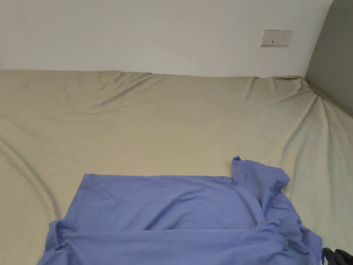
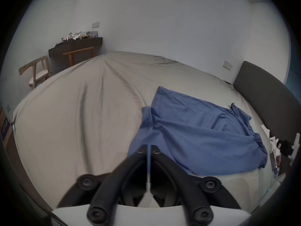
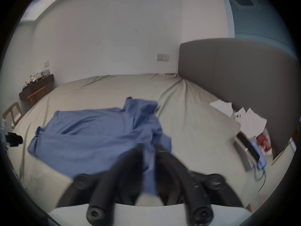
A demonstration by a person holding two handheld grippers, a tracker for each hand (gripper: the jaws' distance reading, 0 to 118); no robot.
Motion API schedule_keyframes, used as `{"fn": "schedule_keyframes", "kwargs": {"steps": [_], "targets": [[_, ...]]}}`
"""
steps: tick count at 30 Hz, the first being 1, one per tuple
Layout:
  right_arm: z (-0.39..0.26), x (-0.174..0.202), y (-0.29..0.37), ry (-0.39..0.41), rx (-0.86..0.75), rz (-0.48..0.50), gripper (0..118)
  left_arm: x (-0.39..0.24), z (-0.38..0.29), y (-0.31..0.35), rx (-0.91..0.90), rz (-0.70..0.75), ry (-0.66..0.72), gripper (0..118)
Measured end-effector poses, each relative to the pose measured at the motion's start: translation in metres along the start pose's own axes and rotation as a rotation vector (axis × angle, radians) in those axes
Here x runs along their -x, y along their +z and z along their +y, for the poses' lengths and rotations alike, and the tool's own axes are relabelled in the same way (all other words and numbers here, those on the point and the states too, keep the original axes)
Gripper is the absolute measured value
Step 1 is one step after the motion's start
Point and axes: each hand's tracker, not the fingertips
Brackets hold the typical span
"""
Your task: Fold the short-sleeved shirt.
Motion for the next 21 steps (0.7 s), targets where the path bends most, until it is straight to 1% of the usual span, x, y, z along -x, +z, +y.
{"fn": "schedule_keyframes", "kwargs": {"steps": [1,2,3,5,7,10,11,12,13,14,16,17,18,21], "targets": [[-0.008,0.001,0.005,-0.037,0.027,0.031,0,0.003,-0.006,0.001,0.010,-0.006,0.013,0],[-0.016,0.004,0.010,-0.066,0.045,0.043,0,0.004,-0.011,0.004,0.020,-0.044,0.049,0],[-0.025,0.005,0.014,-0.089,0.094,0.075,0,0.005,-0.016,0.005,0.041,-0.062,0.053,0],[-0.042,0.011,0.020,-0.101,0.142,0.090,0,0.006,-0.025,0.002,0.056,-0.041,0.038,0],[-0.054,0.017,0.025,-0.106,0.167,0.071,0,0.007,-0.030,-0.001,0.078,-0.018,0.013,0],[-0.064,0.021,0.029,-0.157,0.210,0.090,0,0.011,-0.029,-0.009,0.082,-0.008,0.018,0],[-0.066,0.021,0.029,-0.154,0.219,0.098,0,0.013,-0.027,-0.013,0.076,-0.006,0.026,0],[-0.067,0.022,0.029,-0.145,0.222,0.096,0,0.015,-0.025,-0.017,0.066,-0.008,0.034,5],[-0.066,0.024,0.029,-0.122,0.225,0.085,0,0.017,-0.023,-0.022,0.061,-0.006,0.037,24],[-0.064,0.025,0.029,-0.094,0.224,0.073,0,0.019,-0.020,-0.029,0.065,-0.006,0.037,47],[-0.060,0.025,0.029,-0.084,0.219,0.067,0,0.021,-0.019,-0.045,0.090,-0.017,0.024,95],[-0.057,0.023,0.029,-0.089,0.217,0.072,1,0.020,-0.019,-0.052,0.111,-0.035,0.007,107],[-0.054,0.021,0.030,-0.103,0.210,0.080,1,0.020,-0.019,-0.059,0.125,-0.043,-0.016,110],[-0.047,0.018,0.030,-0.140,0.193,0.093,1,0.016,-0.018,-0.075,0.136,-0.023,-0.063,100]]}}
